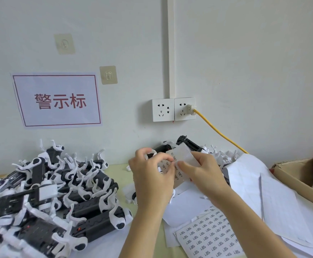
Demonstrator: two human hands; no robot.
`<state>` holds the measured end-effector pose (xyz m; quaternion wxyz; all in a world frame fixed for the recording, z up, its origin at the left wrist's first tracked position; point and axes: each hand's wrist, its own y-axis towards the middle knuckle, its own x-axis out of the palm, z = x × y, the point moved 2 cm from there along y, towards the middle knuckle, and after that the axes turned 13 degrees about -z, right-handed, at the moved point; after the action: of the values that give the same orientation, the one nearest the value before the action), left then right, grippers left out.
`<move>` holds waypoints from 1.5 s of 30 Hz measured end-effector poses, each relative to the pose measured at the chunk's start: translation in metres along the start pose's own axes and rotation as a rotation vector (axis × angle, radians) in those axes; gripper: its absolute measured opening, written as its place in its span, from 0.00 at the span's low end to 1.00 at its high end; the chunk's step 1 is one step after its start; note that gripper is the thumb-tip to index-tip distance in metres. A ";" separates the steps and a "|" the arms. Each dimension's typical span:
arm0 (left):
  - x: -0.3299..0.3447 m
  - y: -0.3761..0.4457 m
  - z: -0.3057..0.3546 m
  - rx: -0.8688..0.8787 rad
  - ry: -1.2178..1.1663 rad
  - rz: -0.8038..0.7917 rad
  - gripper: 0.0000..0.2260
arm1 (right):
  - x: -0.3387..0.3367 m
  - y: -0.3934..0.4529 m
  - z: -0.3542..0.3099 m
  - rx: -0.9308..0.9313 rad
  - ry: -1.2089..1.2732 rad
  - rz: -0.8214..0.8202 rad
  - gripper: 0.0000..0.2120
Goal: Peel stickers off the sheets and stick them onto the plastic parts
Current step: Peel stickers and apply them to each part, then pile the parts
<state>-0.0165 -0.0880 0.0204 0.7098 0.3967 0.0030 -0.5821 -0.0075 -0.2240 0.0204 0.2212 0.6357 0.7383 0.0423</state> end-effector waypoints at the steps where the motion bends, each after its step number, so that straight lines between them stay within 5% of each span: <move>1: 0.001 0.000 0.001 0.032 0.061 -0.015 0.04 | 0.000 0.000 0.001 -0.001 -0.034 0.011 0.15; 13: 0.005 0.000 -0.001 0.090 0.070 -0.158 0.07 | 0.000 -0.001 -0.003 -0.166 -0.466 0.025 0.24; 45: 0.005 0.001 -0.010 0.086 0.020 -0.160 0.04 | -0.002 -0.002 -0.006 -0.100 -0.466 -0.059 0.16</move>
<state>-0.0097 -0.0870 0.0118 0.6431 0.4313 0.0168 -0.6326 -0.0117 -0.2252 0.0251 0.4178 0.5949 0.6825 -0.0754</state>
